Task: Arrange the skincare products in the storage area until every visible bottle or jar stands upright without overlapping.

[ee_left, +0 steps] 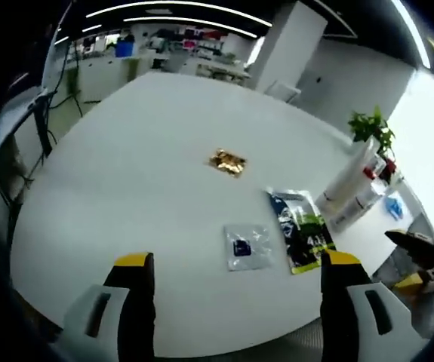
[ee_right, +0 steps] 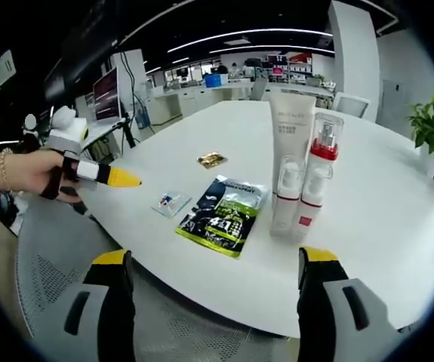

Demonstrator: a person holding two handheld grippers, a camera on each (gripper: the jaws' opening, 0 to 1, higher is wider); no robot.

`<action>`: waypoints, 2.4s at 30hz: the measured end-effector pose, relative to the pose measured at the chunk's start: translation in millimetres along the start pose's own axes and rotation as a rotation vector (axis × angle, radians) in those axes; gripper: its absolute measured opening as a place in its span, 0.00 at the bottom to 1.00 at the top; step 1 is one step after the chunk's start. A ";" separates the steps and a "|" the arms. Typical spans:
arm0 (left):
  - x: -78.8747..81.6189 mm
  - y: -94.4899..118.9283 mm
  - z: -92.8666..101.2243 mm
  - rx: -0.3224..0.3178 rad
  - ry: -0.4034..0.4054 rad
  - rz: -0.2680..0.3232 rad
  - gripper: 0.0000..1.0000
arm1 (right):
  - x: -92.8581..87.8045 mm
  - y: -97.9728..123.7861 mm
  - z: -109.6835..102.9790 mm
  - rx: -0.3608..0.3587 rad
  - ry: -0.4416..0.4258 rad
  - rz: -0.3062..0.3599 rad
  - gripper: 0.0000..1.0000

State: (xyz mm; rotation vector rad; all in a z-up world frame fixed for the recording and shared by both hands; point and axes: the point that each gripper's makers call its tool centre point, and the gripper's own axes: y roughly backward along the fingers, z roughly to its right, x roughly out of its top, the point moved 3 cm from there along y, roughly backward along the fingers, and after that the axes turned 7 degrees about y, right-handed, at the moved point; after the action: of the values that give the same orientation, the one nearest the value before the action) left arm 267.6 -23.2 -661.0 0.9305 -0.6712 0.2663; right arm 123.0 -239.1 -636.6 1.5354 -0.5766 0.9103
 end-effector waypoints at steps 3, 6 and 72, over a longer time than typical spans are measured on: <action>-2.6 7.2 -0.6 -0.039 -0.055 -0.012 0.96 | 0.4 0.4 1.4 -0.012 0.002 0.003 0.91; -6.1 16.2 1.2 -0.082 -0.105 -0.021 0.97 | 0.2 0.2 2.4 -0.018 0.005 0.001 0.91; 36.3 -22.7 55.2 -0.078 -0.403 -0.040 0.97 | -3.3 -3.1 -3.2 0.024 -0.008 -0.026 0.98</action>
State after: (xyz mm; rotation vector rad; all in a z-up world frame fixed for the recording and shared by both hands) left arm 283.6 -83.7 -629.8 0.9300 -1.0241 0.0140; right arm 122.8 -235.8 -641.2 1.5656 -0.5521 0.8943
